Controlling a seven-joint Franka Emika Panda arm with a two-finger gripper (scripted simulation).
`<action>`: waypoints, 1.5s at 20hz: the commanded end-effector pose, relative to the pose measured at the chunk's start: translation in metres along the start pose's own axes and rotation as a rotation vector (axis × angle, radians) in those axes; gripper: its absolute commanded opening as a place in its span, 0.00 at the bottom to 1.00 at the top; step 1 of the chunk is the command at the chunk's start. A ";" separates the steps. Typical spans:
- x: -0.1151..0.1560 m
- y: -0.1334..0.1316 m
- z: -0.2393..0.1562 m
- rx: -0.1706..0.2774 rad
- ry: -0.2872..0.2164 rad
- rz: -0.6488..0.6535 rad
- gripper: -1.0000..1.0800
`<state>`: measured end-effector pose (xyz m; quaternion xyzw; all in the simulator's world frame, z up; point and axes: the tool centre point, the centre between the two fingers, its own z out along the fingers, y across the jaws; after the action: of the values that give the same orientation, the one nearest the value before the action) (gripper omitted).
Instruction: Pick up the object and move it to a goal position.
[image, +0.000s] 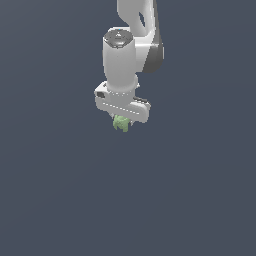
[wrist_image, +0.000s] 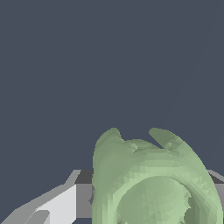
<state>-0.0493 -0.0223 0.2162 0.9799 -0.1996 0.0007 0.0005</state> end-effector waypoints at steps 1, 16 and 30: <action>-0.007 -0.009 -0.029 -0.001 0.000 0.000 0.00; -0.038 -0.060 -0.187 -0.001 0.000 0.000 0.00; -0.052 -0.092 -0.278 0.000 -0.001 0.000 0.00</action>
<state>-0.0617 0.0808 0.4885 0.9800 -0.1992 0.0005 0.0000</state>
